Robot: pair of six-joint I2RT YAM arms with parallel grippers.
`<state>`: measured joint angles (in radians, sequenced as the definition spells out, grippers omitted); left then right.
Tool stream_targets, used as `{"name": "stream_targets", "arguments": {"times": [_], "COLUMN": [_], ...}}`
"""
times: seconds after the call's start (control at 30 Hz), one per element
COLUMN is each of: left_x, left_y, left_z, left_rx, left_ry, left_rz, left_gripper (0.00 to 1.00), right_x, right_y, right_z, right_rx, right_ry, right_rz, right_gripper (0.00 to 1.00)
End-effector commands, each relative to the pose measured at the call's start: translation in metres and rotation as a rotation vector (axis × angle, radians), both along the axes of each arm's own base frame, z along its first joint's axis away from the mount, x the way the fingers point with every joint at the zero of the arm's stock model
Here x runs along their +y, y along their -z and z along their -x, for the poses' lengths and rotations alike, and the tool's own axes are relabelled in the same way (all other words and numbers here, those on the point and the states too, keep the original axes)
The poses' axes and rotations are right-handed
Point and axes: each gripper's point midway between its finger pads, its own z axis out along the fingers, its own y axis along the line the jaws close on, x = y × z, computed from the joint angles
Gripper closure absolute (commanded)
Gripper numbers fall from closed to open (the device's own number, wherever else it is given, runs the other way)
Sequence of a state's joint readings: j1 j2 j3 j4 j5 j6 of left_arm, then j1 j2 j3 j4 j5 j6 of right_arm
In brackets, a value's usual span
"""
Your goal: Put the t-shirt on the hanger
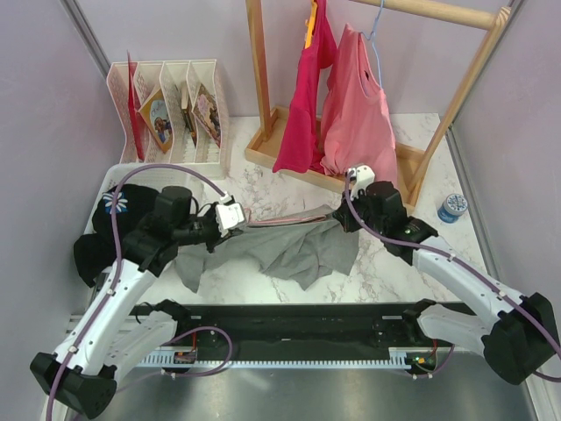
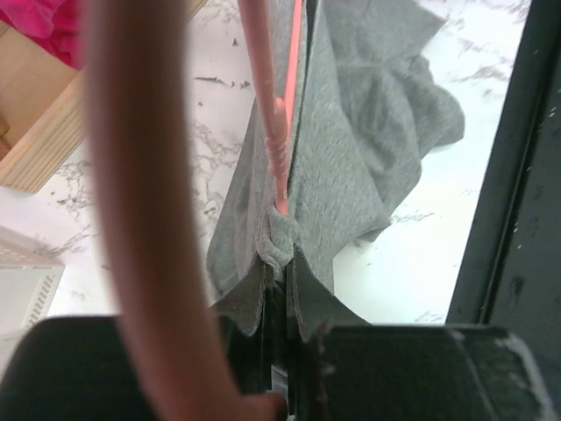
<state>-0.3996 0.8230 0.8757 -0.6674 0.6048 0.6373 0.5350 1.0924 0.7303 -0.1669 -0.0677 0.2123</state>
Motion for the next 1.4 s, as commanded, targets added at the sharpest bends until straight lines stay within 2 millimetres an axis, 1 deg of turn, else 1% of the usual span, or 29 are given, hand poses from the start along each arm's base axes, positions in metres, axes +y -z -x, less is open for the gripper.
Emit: {"name": "stream_targets", "arguments": {"times": [0.0,0.03,0.07,0.13,0.17,0.2,0.23,0.27,0.3,0.37,0.4,0.43,0.47,0.5,0.53,0.6,0.67,0.7,0.73,0.77,0.8,0.87,0.93,1.07,1.17,1.2,1.3,1.33,1.37], "left_x": [0.020,0.018,0.017,0.008,0.005,0.000,-0.009,-0.013,-0.018,-0.030,-0.036,-0.037,-0.040,-0.042,-0.043,-0.044,-0.045,-0.046,-0.047,-0.048,-0.049,-0.053,-0.057,-0.062,-0.065,-0.066,-0.066,-0.066,-0.066], "left_y": [0.009,0.008,0.006,-0.002,-0.005,-0.016,-0.017,-0.021,-0.030,-0.035,-0.042,-0.045,-0.049,-0.050,-0.053,-0.056,-0.062,-0.063,-0.065,-0.067,-0.069,-0.074,-0.075,-0.079,-0.079,-0.079,-0.077,-0.076,-0.076], "left_z": [-0.016,-0.015,-0.016,-0.017,-0.017,-0.018,-0.015,-0.015,-0.014,-0.009,-0.005,-0.005,-0.002,0.000,0.000,0.000,0.000,-0.001,0.000,0.003,0.007,0.016,0.022,0.029,0.031,0.029,0.027,0.027,0.027], "left_rx": [-0.100,-0.107,-0.113,-0.107,-0.102,-0.112,-0.105,-0.101,-0.098,-0.084,-0.080,-0.078,-0.075,-0.071,-0.076,-0.075,-0.089,-0.087,-0.086,-0.087,-0.091,-0.100,-0.088,-0.075,-0.064,-0.062,-0.065,-0.060,-0.060], "left_ry": [-0.013,0.004,0.009,0.027,0.031,0.033,0.059,0.062,0.059,0.089,0.101,0.101,0.116,0.122,0.126,0.117,0.113,0.107,0.111,0.125,0.142,0.189,0.224,0.270,0.291,0.289,0.280,0.277,0.276], "left_rz": [-0.149,-0.152,-0.154,-0.146,-0.144,-0.127,-0.123,-0.120,-0.098,-0.075,-0.052,-0.039,-0.020,-0.013,-0.005,0.007,0.029,0.035,0.047,0.059,0.070,0.101,0.117,0.138,0.136,0.133,0.124,0.123,0.125], "left_gripper": [0.98,0.98,0.98,0.98,0.98,0.98,0.98,0.98,0.98,0.98,0.98,0.98,0.98,0.98,0.98,0.98,0.98,0.98,0.98,0.98,0.98,0.98,0.98,0.98,0.98,0.98,0.98,0.98,0.98], "right_x": [-0.008,-0.007,0.001,0.013,0.027,0.036,0.044,0.060,0.067,0.084,0.087,0.091,0.095,0.098,0.100,0.103,0.104,0.104,0.102,0.101,0.100,0.100,0.101,0.106,0.110,0.110,0.110,0.106,0.103], "right_y": [-0.025,-0.030,-0.040,-0.050,-0.062,-0.068,-0.075,-0.085,-0.089,-0.103,-0.104,-0.109,-0.109,-0.110,-0.117,-0.119,-0.122,-0.119,-0.122,-0.121,-0.120,-0.119,-0.118,-0.120,-0.127,-0.133,-0.146,-0.154,-0.158], "right_z": [0.001,0.002,0.004,0.011,0.017,0.022,0.026,0.036,0.040,0.051,0.052,0.053,0.056,0.058,0.058,0.063,0.074,0.081,0.087,0.089,0.090,0.089,0.085,0.083,0.083,0.083,0.098,0.103,0.112], "right_rx": [-0.018,-0.025,-0.035,-0.037,-0.051,-0.058,-0.068,-0.085,-0.090,-0.125,-0.132,-0.148,-0.163,-0.166,-0.177,-0.193,-0.217,-0.213,-0.226,-0.244,-0.251,-0.278,-0.292,-0.330,-0.384,-0.400,-0.443,-0.480,-0.478], "right_ry": [-0.007,-0.021,-0.058,-0.105,-0.150,-0.180,-0.208,-0.262,-0.282,-0.352,-0.359,-0.376,-0.406,-0.423,-0.437,-0.482,-0.544,-0.583,-0.602,-0.622,-0.629,-0.640,-0.630,-0.654,-0.676,-0.680,-0.747,-0.775,-0.812], "right_rz": [0.017,0.013,-0.014,-0.047,-0.068,-0.080,-0.093,-0.105,-0.110,-0.118,-0.112,-0.114,-0.097,-0.097,-0.101,-0.087,-0.085,-0.084,-0.089,-0.075,-0.067,-0.044,-0.019,0.007,0.036,0.037,0.039,0.049,0.048], "right_gripper": [1.00,1.00,1.00,1.00,1.00,1.00,1.00,1.00,1.00,1.00,1.00,1.00,1.00,1.00,1.00,1.00,0.95,0.90,0.87,0.84,0.78,0.76,0.72,0.70,0.69,0.69,0.69,0.68,0.66]}}
